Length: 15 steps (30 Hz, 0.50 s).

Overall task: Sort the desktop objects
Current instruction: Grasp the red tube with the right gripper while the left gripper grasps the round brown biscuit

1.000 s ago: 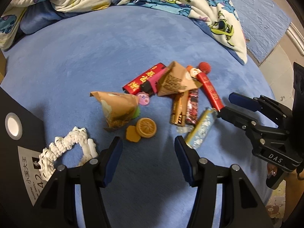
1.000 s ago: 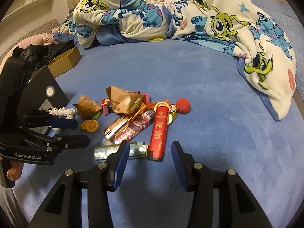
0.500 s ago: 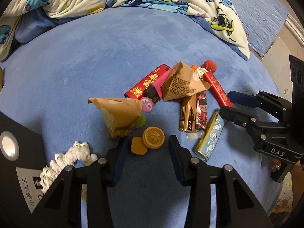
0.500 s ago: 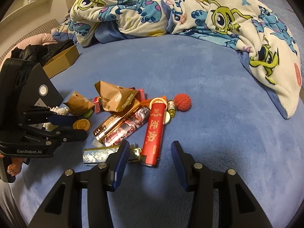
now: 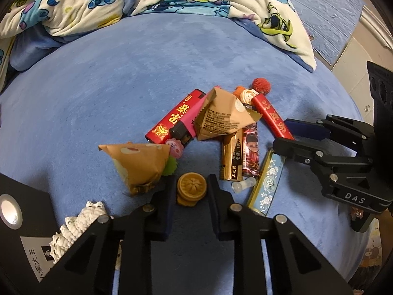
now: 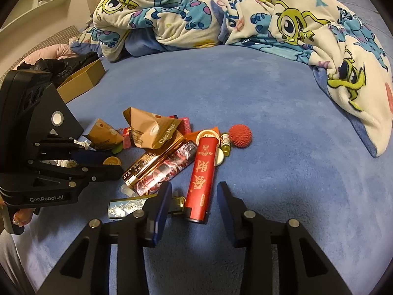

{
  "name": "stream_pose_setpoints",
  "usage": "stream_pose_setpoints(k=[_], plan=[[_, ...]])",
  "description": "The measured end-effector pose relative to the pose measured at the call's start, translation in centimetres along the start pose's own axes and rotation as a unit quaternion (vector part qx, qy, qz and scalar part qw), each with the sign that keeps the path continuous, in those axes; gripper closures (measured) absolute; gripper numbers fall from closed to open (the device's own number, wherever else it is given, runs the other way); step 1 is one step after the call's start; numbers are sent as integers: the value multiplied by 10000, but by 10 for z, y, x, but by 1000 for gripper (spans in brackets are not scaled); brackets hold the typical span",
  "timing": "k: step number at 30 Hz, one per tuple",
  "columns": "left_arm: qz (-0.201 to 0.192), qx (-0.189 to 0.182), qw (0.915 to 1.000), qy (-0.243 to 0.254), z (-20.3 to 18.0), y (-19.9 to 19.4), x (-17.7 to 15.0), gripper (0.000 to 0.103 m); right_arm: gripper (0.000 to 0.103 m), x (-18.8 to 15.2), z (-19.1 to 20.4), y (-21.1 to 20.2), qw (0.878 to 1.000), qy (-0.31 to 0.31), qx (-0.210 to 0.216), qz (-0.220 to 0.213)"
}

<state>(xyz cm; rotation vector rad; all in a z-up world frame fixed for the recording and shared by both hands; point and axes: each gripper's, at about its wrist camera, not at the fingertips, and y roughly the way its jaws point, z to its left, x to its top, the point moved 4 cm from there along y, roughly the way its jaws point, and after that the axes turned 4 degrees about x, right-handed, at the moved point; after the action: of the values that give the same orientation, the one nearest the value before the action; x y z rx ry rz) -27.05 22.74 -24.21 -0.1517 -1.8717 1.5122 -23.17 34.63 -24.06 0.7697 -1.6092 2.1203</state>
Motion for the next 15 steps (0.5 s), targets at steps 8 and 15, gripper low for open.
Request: stream_pose_setpoints(k=[8,15], plan=[[-50,-39,10000,38,-6,-2,2,79,83,3,-1,3,10000,9,-11,24],[-132,-98,9999,33,-6,-10,3,79,84,3,-1,3,10000,32,-29,-32]])
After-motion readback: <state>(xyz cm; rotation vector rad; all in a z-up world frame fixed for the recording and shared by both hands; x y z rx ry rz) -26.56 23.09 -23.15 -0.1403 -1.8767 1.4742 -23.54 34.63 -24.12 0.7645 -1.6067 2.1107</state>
